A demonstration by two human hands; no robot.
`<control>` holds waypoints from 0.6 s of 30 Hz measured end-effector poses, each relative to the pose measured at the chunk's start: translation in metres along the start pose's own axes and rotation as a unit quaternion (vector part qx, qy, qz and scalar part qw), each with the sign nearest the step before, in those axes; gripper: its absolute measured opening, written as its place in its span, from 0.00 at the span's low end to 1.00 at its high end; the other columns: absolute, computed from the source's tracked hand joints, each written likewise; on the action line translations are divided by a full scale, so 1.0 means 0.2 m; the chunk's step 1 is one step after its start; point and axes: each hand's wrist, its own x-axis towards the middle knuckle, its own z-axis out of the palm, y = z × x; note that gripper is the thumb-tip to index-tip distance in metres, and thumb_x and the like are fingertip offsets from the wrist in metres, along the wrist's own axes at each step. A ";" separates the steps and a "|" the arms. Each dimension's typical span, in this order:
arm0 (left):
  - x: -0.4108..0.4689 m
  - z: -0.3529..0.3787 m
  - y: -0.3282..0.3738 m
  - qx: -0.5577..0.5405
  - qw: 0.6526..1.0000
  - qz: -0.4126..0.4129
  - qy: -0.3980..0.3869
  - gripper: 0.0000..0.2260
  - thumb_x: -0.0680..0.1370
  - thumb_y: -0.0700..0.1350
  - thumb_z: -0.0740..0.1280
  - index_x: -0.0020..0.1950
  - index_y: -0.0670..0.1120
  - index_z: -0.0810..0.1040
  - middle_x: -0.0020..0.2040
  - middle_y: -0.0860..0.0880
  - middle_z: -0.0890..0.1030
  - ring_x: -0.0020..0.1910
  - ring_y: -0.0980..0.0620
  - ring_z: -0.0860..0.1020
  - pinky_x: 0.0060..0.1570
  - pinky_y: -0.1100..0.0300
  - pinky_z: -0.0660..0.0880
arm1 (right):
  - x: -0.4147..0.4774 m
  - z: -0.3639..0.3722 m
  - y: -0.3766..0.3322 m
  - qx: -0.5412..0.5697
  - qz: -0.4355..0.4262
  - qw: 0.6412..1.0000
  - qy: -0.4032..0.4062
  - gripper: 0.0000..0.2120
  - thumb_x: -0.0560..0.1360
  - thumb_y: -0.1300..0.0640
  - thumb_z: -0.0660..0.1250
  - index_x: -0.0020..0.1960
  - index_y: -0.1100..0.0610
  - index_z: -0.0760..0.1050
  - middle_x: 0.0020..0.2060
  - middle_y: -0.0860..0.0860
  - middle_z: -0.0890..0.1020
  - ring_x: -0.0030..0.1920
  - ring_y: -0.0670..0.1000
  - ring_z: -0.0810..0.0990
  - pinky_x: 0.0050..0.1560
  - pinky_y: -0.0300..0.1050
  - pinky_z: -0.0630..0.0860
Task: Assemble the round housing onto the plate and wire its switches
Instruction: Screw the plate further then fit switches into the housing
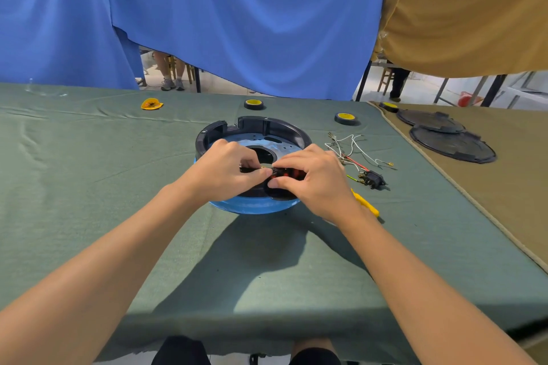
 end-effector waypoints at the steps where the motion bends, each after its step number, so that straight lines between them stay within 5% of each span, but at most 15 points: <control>1: 0.00 0.00 0.00 0.000 1.000 -0.001 -0.005 0.12 0.78 0.50 0.70 0.45 0.41 0.86 0.37 0.46 0.84 0.39 0.46 0.80 0.44 0.52 0.75 | 0.01 -0.01 0.00 0.000 -0.009 1.000 -0.014 0.14 0.68 0.42 0.72 0.50 0.47 0.85 0.47 0.42 0.85 0.49 0.48 0.76 0.52 0.51 0.68; 12: -0.01 0.00 0.01 0.001 1.000 -0.014 -0.008 0.13 0.78 0.51 0.70 0.44 0.42 0.85 0.34 0.46 0.82 0.36 0.46 0.78 0.39 0.54 0.72 | -0.02 0.01 0.01 -0.034 -0.044 0.998 -0.017 0.15 0.69 0.45 0.73 0.53 0.51 0.84 0.50 0.45 0.84 0.52 0.51 0.76 0.55 0.50 0.67; 18: -0.02 0.02 0.00 0.023 1.000 -0.015 -0.015 0.16 0.76 0.55 0.71 0.44 0.42 0.83 0.34 0.45 0.81 0.35 0.47 0.77 0.36 0.56 0.70 | 0.05 -0.08 0.02 0.025 -0.022 0.994 -0.103 0.11 0.75 0.52 0.72 0.56 0.50 0.83 0.54 0.45 0.83 0.53 0.49 0.74 0.59 0.57 0.69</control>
